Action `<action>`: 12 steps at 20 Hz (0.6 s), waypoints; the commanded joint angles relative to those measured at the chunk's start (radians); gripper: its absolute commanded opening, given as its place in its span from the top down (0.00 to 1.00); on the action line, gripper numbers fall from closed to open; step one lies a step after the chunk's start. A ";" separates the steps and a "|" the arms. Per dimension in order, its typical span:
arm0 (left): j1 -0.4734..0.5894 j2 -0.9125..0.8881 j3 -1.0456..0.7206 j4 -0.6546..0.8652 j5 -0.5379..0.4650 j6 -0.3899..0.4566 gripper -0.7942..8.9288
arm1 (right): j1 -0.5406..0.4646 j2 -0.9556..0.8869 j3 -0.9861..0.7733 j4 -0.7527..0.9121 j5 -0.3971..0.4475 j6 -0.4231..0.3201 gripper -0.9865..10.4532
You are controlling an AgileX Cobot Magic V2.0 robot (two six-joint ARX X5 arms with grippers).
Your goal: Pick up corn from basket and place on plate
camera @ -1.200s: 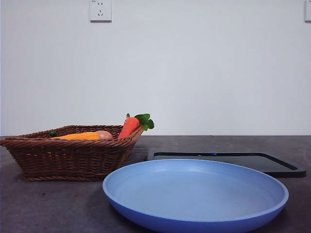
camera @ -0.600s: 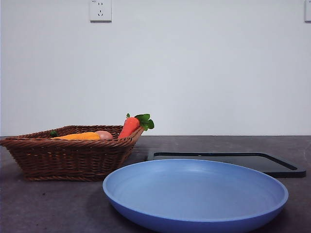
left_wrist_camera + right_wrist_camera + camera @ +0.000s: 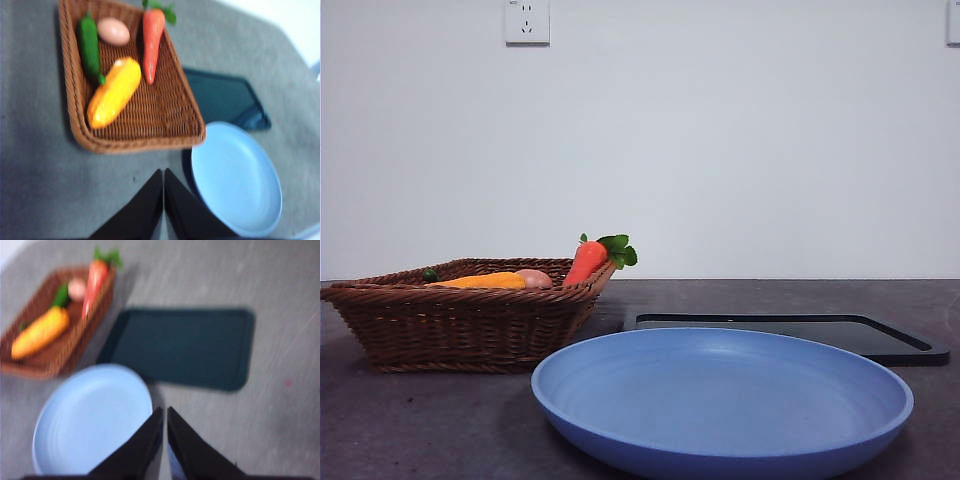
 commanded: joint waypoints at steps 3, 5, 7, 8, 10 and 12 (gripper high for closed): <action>-0.022 0.061 0.066 -0.060 0.015 0.115 0.91 | 0.040 0.090 0.086 -0.085 -0.009 -0.100 0.91; -0.026 0.075 0.072 -0.060 0.015 0.115 0.90 | 0.061 0.114 0.095 -0.086 -0.010 -0.100 0.91; -0.026 0.079 0.073 -0.059 0.015 0.112 0.80 | 0.070 0.126 0.095 -0.088 -0.010 -0.098 0.88; -0.026 0.079 0.073 -0.058 0.015 0.112 0.71 | 0.072 0.128 0.095 -0.089 -0.010 -0.095 0.82; -0.026 0.079 0.073 -0.050 0.015 0.105 0.53 | 0.072 0.128 0.095 -0.088 -0.010 -0.090 0.67; -0.027 0.081 0.073 -0.045 0.015 0.098 0.50 | 0.072 0.129 0.095 -0.088 -0.016 -0.084 0.65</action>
